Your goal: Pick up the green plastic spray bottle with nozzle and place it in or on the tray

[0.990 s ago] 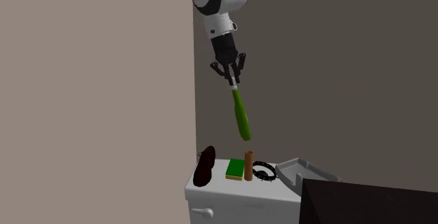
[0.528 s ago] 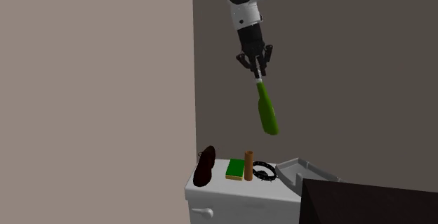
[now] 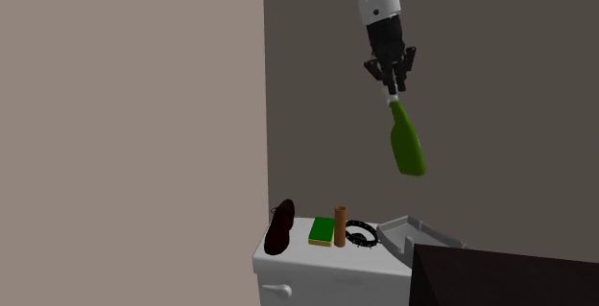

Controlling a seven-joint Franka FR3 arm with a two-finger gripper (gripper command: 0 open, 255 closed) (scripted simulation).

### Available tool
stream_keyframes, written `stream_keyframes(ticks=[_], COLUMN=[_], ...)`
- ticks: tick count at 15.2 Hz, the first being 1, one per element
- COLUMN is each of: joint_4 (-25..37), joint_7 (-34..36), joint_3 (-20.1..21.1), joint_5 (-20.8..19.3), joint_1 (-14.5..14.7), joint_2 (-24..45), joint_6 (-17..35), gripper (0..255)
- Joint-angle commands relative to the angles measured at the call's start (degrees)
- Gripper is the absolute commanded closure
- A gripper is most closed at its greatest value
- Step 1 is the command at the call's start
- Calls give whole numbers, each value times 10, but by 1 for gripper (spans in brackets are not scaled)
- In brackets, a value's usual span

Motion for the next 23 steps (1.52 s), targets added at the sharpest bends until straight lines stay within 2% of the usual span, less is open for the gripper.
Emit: stream_keyframes(ticks=[1, 7, 23], joint_4=[-19, -71, -158], joint_7=[-16, -63, -35], joint_3=[-9, -37, -54], joint_5=[-13, -55, -65], joint_1=[-10, -42, -47], joint_2=[-29, -119, -79], joint_6=[-3, -22, 102], gripper=[255, 255, 255])
